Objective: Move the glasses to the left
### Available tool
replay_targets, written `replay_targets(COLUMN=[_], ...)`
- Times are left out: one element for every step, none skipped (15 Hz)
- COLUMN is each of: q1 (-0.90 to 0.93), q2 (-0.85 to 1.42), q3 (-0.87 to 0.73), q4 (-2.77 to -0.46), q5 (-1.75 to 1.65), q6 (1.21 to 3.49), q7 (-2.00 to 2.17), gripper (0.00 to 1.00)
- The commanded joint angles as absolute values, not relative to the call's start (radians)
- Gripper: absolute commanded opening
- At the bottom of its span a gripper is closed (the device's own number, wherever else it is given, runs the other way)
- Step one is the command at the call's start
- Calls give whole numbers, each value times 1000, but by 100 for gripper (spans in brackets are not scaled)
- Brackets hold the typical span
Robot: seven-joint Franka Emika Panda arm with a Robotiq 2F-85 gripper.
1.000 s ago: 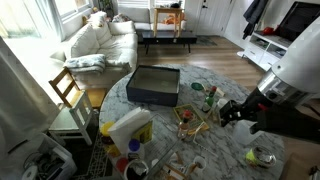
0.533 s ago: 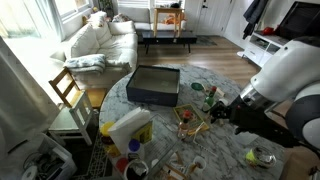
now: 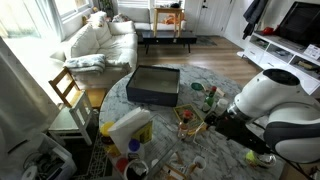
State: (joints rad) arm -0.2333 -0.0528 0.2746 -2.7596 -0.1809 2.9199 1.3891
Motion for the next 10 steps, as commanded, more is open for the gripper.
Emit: replay_targets(q1=[-263,-252,-254,-254,-253,-253,-253,-264,-265,-273], q2=[39,-11,2,5,3,1,0,28,62,85], q3=[269,273,273,273,273,273,273,262,261,253], q4=[-2747,-2757,-2754,-2751,-2750,-2749,-2749,-2735,-2720,-2705], q5=[-262,-220,-223,-223,-223,-223,-223,-244,-199,-204], q6=[2981,2945,2948,2948,2948,2948,2948,2988,3010,3029], q7=[1472,1426,1429,1428,1428,1428,1428,1470,1456,1475], gripper=[100,100,100,100,100,100,100,100,100,100])
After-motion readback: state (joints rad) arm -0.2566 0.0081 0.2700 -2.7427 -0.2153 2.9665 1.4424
